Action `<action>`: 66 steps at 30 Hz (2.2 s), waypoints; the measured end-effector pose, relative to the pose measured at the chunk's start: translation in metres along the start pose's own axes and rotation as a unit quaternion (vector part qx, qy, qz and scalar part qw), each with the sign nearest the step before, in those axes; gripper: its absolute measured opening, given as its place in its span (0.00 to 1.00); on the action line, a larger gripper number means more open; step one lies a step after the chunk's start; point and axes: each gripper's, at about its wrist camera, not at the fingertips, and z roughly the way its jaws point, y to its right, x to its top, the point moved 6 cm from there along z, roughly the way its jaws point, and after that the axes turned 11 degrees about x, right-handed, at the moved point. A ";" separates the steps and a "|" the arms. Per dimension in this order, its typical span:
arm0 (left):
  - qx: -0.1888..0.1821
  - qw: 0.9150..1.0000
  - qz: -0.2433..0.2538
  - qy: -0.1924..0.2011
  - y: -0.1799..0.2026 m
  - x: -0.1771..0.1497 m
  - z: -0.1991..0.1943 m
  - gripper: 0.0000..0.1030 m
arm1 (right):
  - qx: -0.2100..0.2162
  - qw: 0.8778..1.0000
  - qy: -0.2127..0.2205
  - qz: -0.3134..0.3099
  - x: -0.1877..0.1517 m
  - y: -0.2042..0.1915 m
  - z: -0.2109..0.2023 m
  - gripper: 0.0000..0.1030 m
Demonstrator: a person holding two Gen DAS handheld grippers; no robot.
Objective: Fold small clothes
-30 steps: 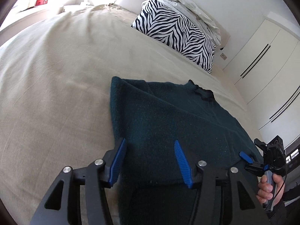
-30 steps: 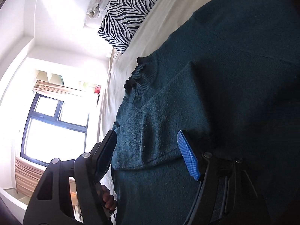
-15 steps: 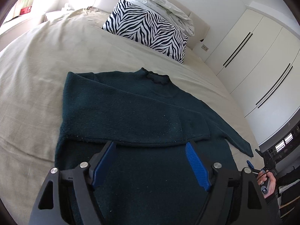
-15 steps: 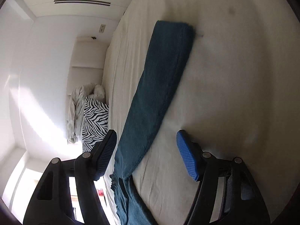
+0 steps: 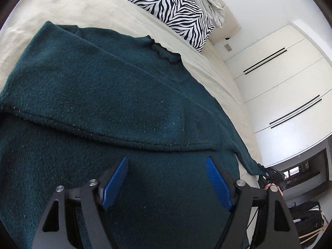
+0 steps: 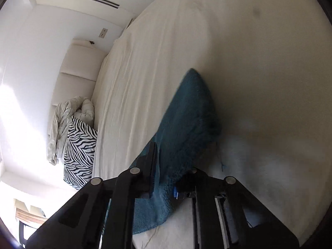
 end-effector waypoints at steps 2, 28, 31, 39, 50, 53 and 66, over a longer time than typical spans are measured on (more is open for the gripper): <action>-0.013 1.000 -0.010 -0.001 0.001 0.003 0.000 0.77 | -0.010 0.994 -0.022 -0.105 -0.033 -0.052 0.010 0.10; -0.133 0.982 -0.085 -0.102 0.074 0.001 0.055 0.77 | -0.014 0.801 -0.263 -0.538 -0.423 -0.172 0.044 0.21; -0.129 0.979 -0.091 -0.132 0.082 -0.006 0.072 0.38 | 0.001 0.816 -0.271 -0.510 -0.415 -0.165 0.025 0.32; -0.102 0.992 0.003 -0.068 0.112 0.025 0.025 0.08 | 0.051 0.883 -0.263 -0.385 -0.366 -0.131 -0.012 0.76; -0.029 0.998 0.055 0.031 0.035 0.095 -0.044 0.08 | 0.066 0.917 -0.273 -0.282 -0.338 -0.109 -0.008 0.75; 0.002 0.999 0.027 0.017 -0.007 0.092 -0.024 0.08 | 0.083 0.925 -0.276 -0.247 -0.330 -0.110 -0.006 0.76; 0.023 0.999 -0.003 0.022 -0.055 0.081 0.008 0.09 | 0.141 0.951 -0.274 -0.033 -0.296 -0.122 0.082 0.76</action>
